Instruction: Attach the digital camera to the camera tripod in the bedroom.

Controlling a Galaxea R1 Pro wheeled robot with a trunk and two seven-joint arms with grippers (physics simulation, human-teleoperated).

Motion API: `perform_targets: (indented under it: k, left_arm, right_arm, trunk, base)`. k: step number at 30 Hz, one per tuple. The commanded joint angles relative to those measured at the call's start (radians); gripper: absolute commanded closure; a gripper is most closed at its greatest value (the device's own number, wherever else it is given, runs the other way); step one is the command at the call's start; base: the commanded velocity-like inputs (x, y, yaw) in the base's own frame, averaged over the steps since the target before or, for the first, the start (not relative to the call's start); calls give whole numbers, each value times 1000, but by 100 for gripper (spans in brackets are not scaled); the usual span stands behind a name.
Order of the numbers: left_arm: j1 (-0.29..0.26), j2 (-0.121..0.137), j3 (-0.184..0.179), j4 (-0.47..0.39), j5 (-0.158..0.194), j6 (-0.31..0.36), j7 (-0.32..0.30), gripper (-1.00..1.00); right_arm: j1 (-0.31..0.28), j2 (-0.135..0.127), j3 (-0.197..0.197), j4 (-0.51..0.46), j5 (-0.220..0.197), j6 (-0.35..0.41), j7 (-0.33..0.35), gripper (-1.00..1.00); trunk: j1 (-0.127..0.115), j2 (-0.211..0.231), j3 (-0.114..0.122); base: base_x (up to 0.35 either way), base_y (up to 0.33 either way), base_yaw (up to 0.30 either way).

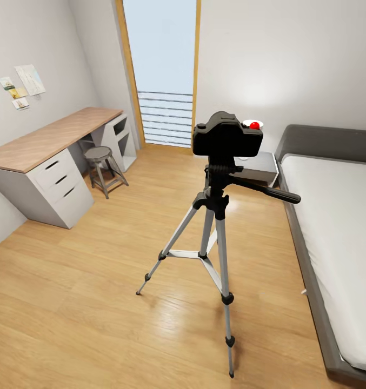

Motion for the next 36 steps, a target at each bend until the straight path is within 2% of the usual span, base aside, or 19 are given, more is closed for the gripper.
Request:
perform_targets:
  k: [1,11,26,36]
  left_arm:
    - [0,-1,-8,0,7,3,3,-100]
    - [29,-17,-8,0,4,3,2,-100]
    - [38,-22,-9,0,-4,4,-1,-100]
    - [39,-16,-13,-6,-5,2,1,-100]
  right_arm:
    - [9,0,-9,3,9,-2,1,-100]
    - [95,3,-9,11,11,-40,-12,-100]
    - [108,12,-10,13,8,-44,-70,-100]
    - [110,13,-11,14,5,-48,-123,-100]
  trunk:
    - [1,-2,-1]
    - [1,-2,-1]
    - [1,-2,-1]
    - [1,-2,0]
  base:
    - [0,0,0]
    - [0,0,0]
    - [0,0,0]
    - [0,0,0]
